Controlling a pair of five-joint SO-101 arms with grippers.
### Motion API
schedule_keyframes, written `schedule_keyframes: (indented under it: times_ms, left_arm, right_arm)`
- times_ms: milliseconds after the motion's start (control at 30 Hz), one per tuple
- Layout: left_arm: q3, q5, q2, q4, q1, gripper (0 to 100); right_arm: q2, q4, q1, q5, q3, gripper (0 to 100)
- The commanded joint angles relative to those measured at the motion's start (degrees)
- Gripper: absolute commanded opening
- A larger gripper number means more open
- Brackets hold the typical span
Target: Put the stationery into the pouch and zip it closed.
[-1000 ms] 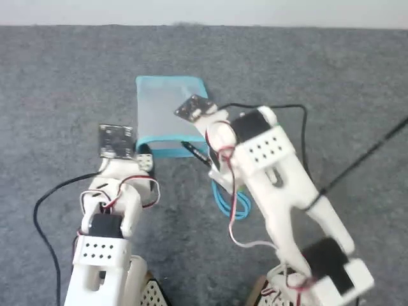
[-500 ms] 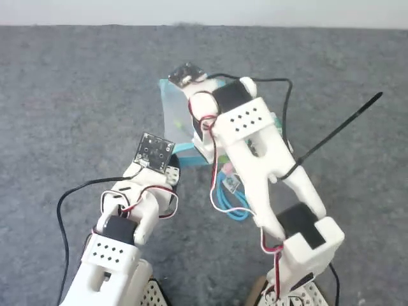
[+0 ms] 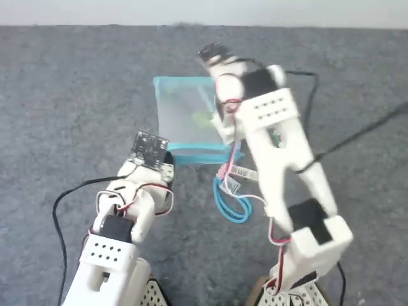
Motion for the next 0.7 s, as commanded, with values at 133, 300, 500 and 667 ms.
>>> schedule_keyframes:
  times_ms: [133, 300, 500, 667]
  left_arm:
    - [-2.1, 3.2, -0.2, -2.3, -4.9, 1]
    - [-2.1, 3.2, -0.2, -2.3, -4.7, 1]
    - [-1.9, 3.1, -0.2, -2.3, -4.6, 1]
    - [-1.8, 3.1, -0.2, -2.2, -4.6, 1]
  right_arm:
    - [-7.8, 0.9, 12.0, 7.0, 8.4, 20.5]
    - [-4.4, -8.6, 19.7, 12.3, 17.8, 20.5]
    - [3.1, -18.6, 22.0, 17.0, 21.2, 20.7]
    - [8.3, -25.9, 21.7, 17.2, 21.1, 20.7]
